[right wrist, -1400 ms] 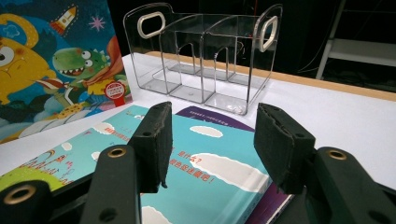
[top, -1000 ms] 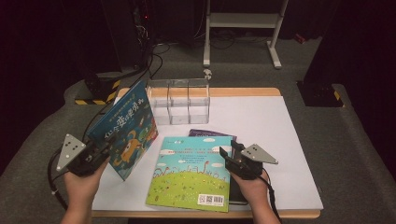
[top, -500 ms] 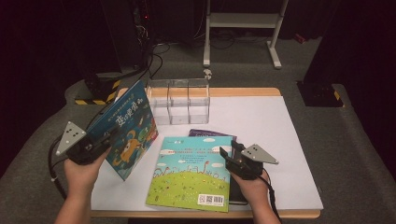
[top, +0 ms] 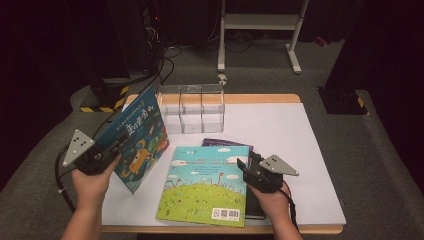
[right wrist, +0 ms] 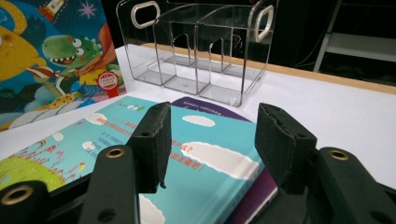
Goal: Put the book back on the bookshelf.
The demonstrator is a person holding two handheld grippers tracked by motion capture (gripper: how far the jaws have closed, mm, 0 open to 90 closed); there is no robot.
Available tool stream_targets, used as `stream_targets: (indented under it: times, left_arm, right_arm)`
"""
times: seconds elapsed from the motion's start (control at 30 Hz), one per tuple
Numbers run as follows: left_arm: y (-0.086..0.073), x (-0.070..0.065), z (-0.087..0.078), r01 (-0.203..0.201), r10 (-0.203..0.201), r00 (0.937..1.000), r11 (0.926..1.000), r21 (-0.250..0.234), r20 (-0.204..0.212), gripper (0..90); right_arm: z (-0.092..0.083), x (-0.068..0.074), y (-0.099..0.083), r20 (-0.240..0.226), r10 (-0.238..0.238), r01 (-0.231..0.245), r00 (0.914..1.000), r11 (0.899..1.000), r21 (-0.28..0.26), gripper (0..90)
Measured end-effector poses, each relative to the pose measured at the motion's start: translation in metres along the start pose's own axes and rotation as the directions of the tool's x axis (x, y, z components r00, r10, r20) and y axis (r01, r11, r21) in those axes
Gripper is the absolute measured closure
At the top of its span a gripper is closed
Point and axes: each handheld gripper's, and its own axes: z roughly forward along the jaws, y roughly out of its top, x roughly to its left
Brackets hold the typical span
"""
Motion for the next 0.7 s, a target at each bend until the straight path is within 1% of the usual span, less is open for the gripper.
stream_targets:
  times: [0.03,0.07,0.1,0.13,0.2,0.27,0.37,0.4,0.43,0.53,0.67,0.7]
  left_arm:
    - [0.0,0.0,0.0,0.003,-0.003,1.0,1.0,-0.002,-0.002,79.6]
    - [-0.001,-0.001,0.0,-0.002,0.002,1.0,1.0,-0.009,-0.006,79.9]
    - [-0.002,-0.002,0.0,-0.011,0.011,0.9999,0.9999,-0.012,-0.008,80.3]
    - [-0.002,-0.002,0.0,-0.01,0.01,0.9999,0.9998,-0.019,-0.01,80.6]
    - [-0.003,-0.003,0.0,-0.005,0.005,0.9999,0.9997,-0.023,-0.014,81.0]
    - [-0.003,-0.004,0.0,-0.005,0.004,0.9996,0.9996,-0.027,-0.026,81.3]
    - [-0.003,-0.007,0.0,-0.008,0.007,0.9996,0.9997,-0.021,-0.027,81.6]
    - [-0.004,-0.008,0.001,-0.014,0.014,0.9995,0.9997,-0.02,-0.028,81.7]
    - [-0.004,-0.009,0.0,-0.02,0.019,0.9994,0.9997,-0.016,-0.028,81.9]
    - [-0.003,-0.011,0.001,-0.027,0.027,0.9991,0.9996,-0.004,-0.032,82.1]
    - [-0.001,-0.012,0.005,-0.024,0.025,0.9988,0.9997,0.009,-0.041,82.5]
    - [0.001,-0.012,0.006,-0.016,0.017,0.9985,0.9998,0.015,-0.052,82.6]
  right_arm:
    - [-0.001,-0.001,-0.001,0.003,0.0,0.0,1.0,1.0,0.008,45.0]
    - [-0.002,-0.002,-0.002,0.006,-0.01,0.01,0.9999,1.0,0.01,45.0]
    - [-0.004,-0.004,-0.004,0.009,-0.018,0.018,0.9998,1.0,0.009,45.0]
    - [-0.005,-0.006,-0.006,0.008,-0.024,0.024,0.9997,1.0,0.006,45.1]
    - [-0.008,-0.009,-0.009,0.015,-0.02,0.02,0.9997,1.0,0.007,45.6]
    - [-0.01,-0.011,-0.013,0.022,-0.026,0.026,0.9994,0.999,-0.026,46.3]
    - [-0.008,-0.012,-0.017,0.018,-0.056,0.056,0.9983,0.998,-0.011,47.9]
    - [-0.008,-0.012,-0.018,0.016,-0.053,0.053,0.9985,0.999,-0.009,47.8]
    - [-0.007,-0.013,-0.019,0.006,-0.045,0.045,0.999,0.999,0.004,47.3]
    - [-0.006,-0.014,-0.021,0.002,-0.047,0.047,0.9989,0.999,0.017,47.3]
    - [-0.009,-0.017,-0.022,0.004,-0.031,0.031,0.9995,0.999,0.016,46.9]
    - [-0.01,-0.018,-0.023,0.006,-0.026,0.026,0.9996,1.0,0.014,46.8]
